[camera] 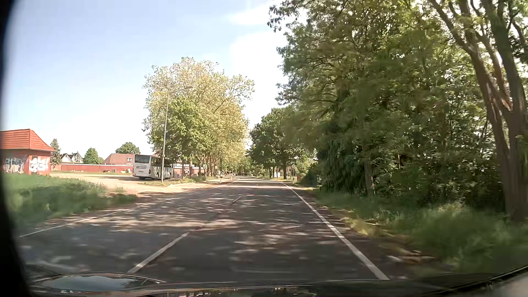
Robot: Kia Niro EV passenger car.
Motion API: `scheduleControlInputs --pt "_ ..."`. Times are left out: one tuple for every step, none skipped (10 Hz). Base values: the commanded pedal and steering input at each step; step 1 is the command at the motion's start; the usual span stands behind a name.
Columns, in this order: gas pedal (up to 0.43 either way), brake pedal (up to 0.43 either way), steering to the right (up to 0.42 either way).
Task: Follow the waypoints while adhering to traffic rules and regulations
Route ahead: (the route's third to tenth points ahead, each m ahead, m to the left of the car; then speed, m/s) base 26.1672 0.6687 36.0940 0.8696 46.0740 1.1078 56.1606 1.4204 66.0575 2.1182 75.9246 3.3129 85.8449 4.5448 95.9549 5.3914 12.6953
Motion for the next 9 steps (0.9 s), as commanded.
scheduleControlInputs --pt "0.150 0.000 -0.001" --pt "0.138 0.000 -0.001" --pt "0.138 0.000 -0.002" --pt "0.138 0.000 -0.002" --pt "0.138 0.000 -0.003" --pt "0.138 0.000 -0.004" --pt "0.138 0.000 -0.005" --pt "0.138 0.000 -0.005" --pt "0.138 0.000 -0.005"
